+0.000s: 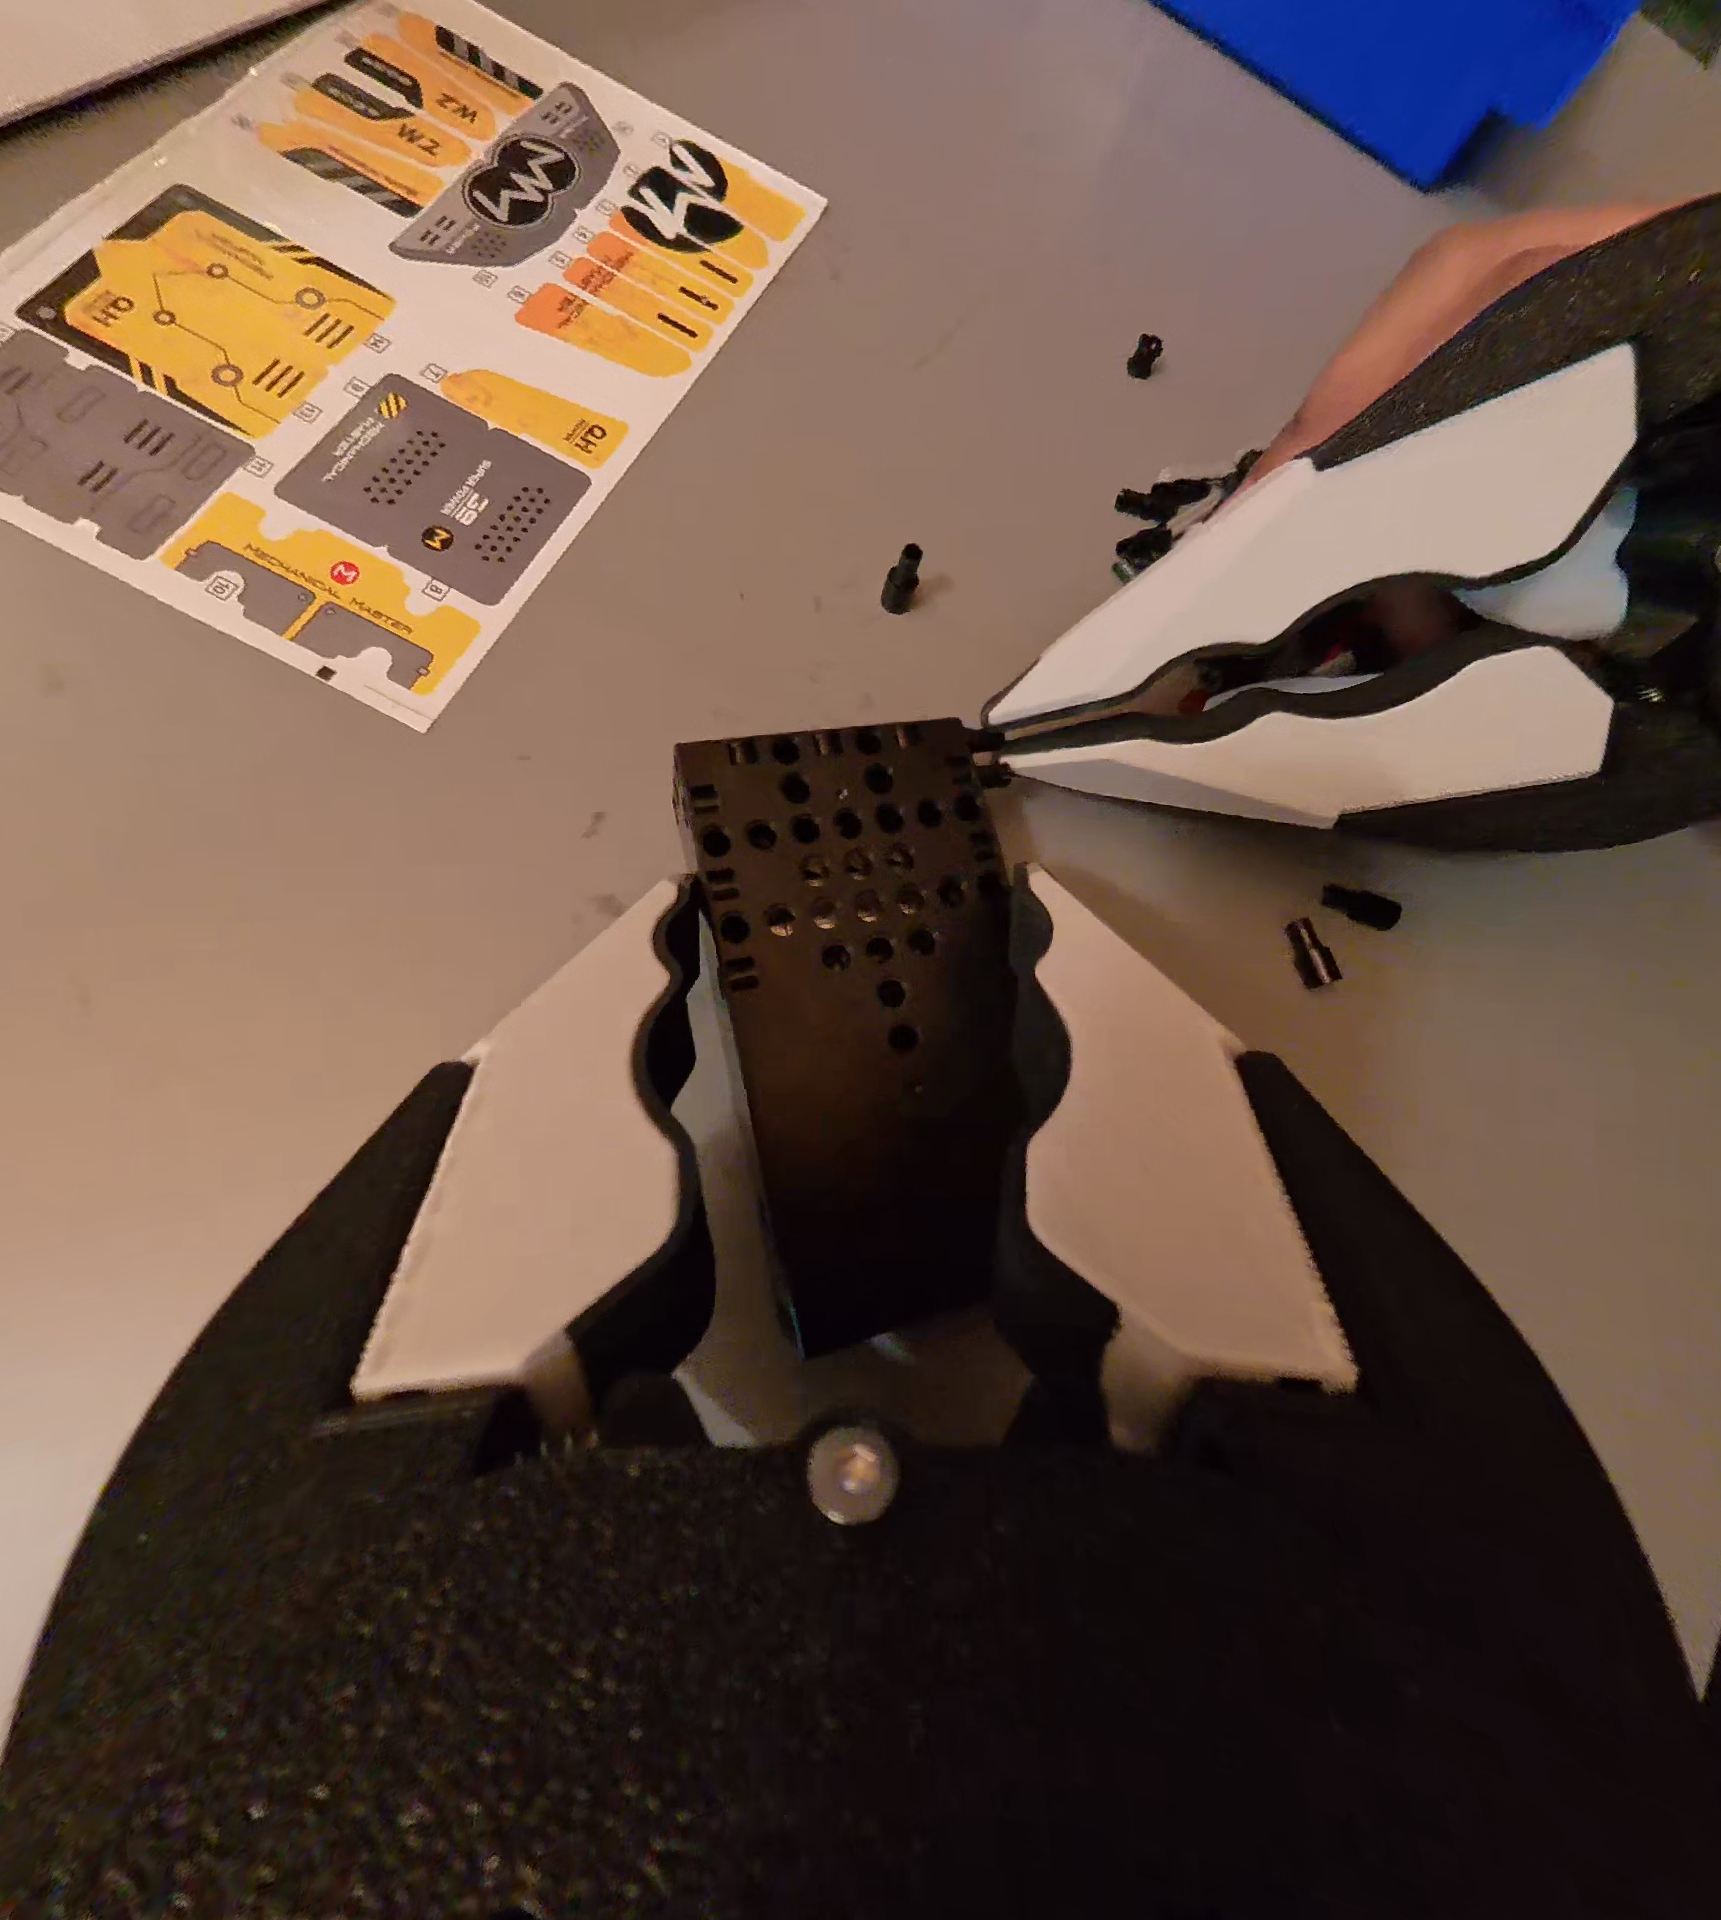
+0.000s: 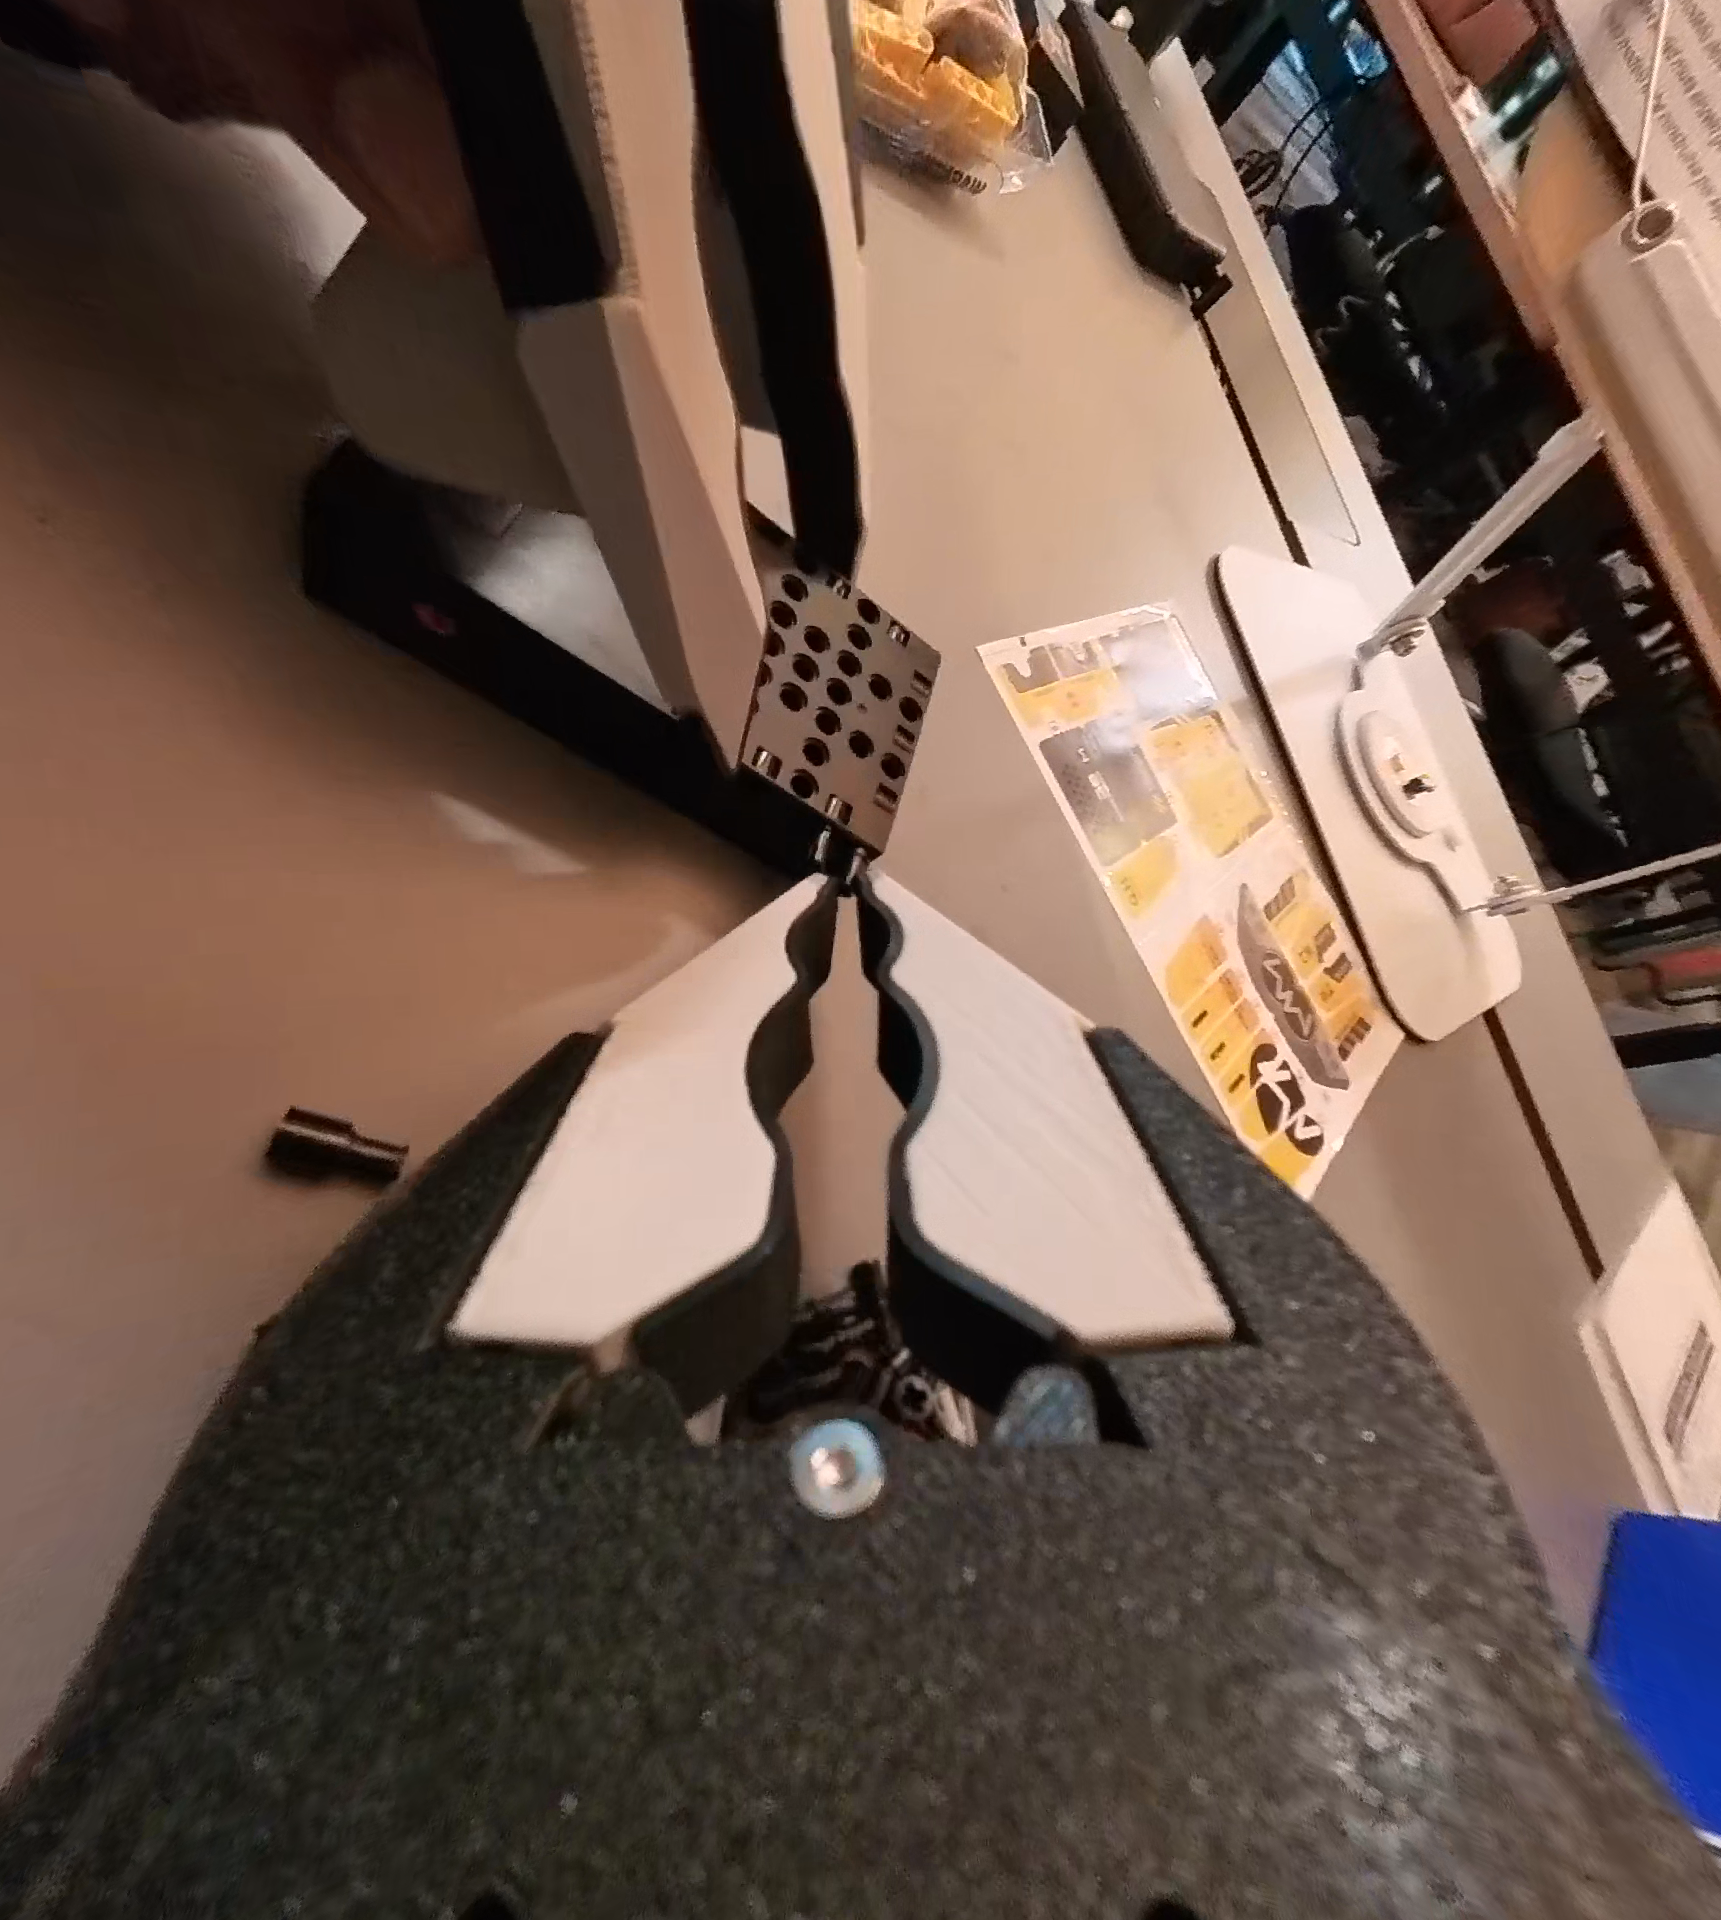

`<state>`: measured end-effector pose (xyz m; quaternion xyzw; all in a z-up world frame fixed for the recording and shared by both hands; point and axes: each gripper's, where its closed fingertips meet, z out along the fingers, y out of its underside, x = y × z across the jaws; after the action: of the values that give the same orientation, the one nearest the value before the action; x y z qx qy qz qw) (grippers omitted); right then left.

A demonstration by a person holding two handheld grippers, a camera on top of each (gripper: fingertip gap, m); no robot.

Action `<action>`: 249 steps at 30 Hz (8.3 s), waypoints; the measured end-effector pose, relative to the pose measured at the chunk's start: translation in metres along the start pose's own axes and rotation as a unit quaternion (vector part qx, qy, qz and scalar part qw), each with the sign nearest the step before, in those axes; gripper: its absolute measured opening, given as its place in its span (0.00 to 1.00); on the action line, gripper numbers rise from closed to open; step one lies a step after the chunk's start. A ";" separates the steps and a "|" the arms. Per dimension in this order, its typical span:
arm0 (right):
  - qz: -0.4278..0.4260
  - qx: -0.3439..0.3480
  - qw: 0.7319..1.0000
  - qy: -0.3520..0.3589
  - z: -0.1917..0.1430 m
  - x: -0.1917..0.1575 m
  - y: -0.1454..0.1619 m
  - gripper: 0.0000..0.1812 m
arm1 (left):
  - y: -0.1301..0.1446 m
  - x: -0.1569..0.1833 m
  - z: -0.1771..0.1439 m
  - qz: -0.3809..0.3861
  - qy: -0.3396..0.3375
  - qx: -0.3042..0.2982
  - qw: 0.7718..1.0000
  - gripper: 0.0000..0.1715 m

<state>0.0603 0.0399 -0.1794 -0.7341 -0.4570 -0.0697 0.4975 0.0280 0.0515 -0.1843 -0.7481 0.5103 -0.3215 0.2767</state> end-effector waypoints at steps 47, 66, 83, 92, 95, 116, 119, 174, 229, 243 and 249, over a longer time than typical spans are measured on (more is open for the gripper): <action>0.031 0.062 0.967 -0.245 -0.048 -0.049 -0.002 0.11 | 0.023 0.056 -0.005 0.086 0.193 -0.055 0.976 0.35; -0.008 0.044 0.942 -0.333 -0.053 -0.058 -0.002 0.09 | 0.023 0.063 -0.002 0.102 0.204 -0.063 0.972 0.34; -0.001 0.059 0.960 -0.272 -0.045 -0.053 0.008 0.13 | 0.018 0.060 -0.001 0.110 0.174 -0.032 0.978 0.41; 0.168 0.167 0.954 -0.186 -0.055 0.019 -0.020 0.15 | 0.015 0.058 -0.003 0.127 0.152 -0.014 0.980 0.42; 0.263 0.179 0.939 -0.128 -0.052 0.057 -0.011 0.14 | 0.014 0.058 -0.003 0.128 0.149 -0.012 0.980 0.43; 0.347 0.217 0.913 0.016 -0.078 0.131 0.012 0.08 | 0.016 0.056 0.000 0.115 0.152 -0.022 0.981 0.45; 0.343 0.214 0.915 0.015 -0.078 0.127 0.014 0.08 | 0.016 0.056 0.000 0.112 0.153 -0.024 0.981 0.46; 0.310 0.089 0.921 -0.218 -0.051 0.027 0.011 0.26 | 0.019 0.055 0.001 0.088 0.163 -0.038 0.982 0.46; -0.107 0.300 0.948 -0.017 -0.093 -0.013 -0.076 0.04 | -0.036 0.101 -0.056 -0.026 0.369 0.132 0.919 0.10; -0.142 0.289 0.947 -0.004 -0.092 -0.019 -0.076 0.04 | -0.034 0.113 -0.061 -0.042 0.423 0.121 0.897 0.10; -0.137 0.302 0.943 -0.010 -0.095 -0.021 -0.078 0.04 | -0.032 0.117 -0.062 -0.056 0.448 0.111 0.885 0.07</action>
<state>0.0236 -0.0414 -0.0924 -0.4804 -0.5576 0.0113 0.6769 0.0315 -0.0539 -0.0979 -0.5156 0.4984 -0.6922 0.0816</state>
